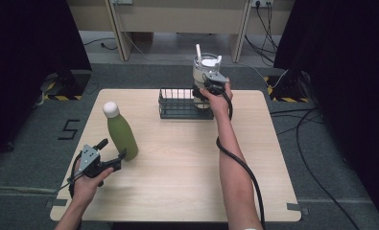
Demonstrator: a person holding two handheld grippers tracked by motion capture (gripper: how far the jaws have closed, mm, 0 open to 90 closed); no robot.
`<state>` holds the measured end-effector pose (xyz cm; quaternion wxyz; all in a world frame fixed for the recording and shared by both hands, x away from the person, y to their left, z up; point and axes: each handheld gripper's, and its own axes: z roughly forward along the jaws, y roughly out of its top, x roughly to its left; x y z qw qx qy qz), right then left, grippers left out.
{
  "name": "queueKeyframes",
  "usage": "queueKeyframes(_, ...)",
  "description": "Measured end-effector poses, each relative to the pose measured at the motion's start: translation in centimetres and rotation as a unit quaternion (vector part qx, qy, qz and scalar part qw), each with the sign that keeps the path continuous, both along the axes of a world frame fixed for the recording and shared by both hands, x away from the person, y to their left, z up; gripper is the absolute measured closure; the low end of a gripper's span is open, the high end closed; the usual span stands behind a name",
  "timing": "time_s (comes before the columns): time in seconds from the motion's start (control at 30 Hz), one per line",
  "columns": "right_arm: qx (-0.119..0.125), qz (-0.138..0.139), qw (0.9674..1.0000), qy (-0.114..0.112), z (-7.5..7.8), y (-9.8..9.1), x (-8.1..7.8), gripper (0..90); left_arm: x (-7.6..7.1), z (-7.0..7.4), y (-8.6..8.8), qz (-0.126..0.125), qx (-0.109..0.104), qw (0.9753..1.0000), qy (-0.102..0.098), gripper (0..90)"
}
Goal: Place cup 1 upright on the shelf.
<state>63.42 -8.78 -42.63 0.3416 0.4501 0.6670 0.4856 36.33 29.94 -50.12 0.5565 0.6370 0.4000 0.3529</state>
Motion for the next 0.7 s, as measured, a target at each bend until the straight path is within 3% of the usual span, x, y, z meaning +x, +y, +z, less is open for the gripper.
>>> queueKeyframes(0.7, -0.003, -0.001, 1.0, -0.001, -0.82, 0.17, 0.02, 9.7, -0.06, 0.0, -0.05, 0.0, 0.001, 1.0, 0.0, 14.2)
